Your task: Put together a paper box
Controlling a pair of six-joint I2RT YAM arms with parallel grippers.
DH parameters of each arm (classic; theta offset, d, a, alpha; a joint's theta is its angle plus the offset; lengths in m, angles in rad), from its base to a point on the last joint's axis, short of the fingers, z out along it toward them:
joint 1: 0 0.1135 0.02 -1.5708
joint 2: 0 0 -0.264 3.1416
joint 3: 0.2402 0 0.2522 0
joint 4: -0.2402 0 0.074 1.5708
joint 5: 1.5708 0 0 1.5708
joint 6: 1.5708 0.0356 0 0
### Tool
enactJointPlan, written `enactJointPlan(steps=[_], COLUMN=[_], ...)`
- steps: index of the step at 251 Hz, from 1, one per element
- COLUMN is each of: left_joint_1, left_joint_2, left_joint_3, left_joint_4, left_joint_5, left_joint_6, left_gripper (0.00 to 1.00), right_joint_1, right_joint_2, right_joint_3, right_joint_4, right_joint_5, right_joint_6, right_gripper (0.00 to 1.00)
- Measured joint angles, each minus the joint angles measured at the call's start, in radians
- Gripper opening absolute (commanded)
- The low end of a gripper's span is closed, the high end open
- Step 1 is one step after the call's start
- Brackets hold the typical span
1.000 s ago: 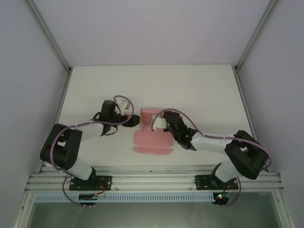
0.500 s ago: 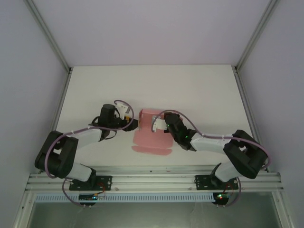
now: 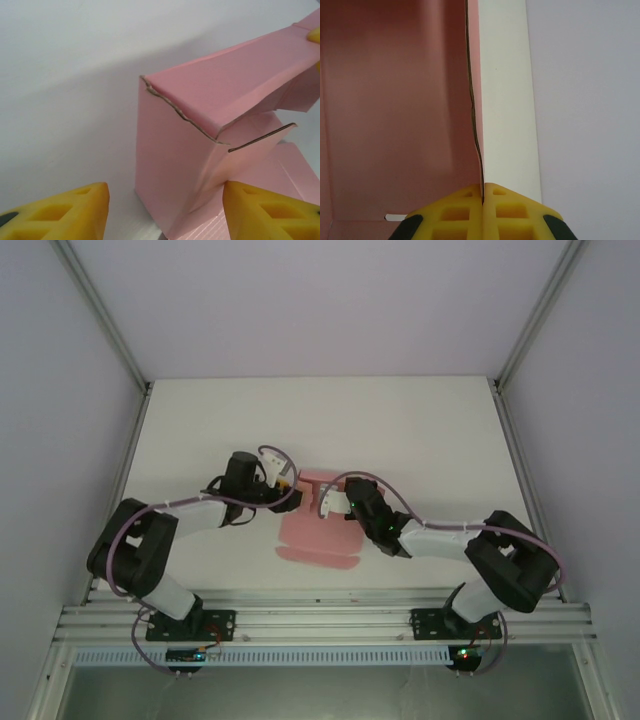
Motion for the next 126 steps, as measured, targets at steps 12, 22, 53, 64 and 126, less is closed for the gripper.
enactJointPlan(steps=[12,22,53,64,126], left_joint_1=[-0.001,-0.005,-0.024,-0.035,-0.083], left_joint_2=[0.002,0.003,0.024,0.039,0.082], left_joint_3=[0.000,0.000,0.006,0.007,0.012], left_joint_4=[0.002,0.005,0.013,0.013,0.021], left_joint_5=[-0.008,-0.014,-0.051,-0.072,-0.185], left_joint_6=[0.000,0.001,0.008,0.011,0.027], left_gripper=[0.62,0.61,0.60,0.57,0.42], right_joint_1=[0.000,0.000,0.000,0.002,0.010], right_joint_2=[0.000,0.000,0.000,0.001,0.006], right_joint_3=[0.000,0.000,0.000,0.000,0.000], right_joint_4=[0.000,0.000,0.000,0.001,0.006], right_joint_5=[0.000,0.000,-0.001,-0.001,-0.001], right_joint_6=[0.000,0.000,0.001,0.001,0.016], right_gripper=[0.00,0.00,0.00,0.00,0.00])
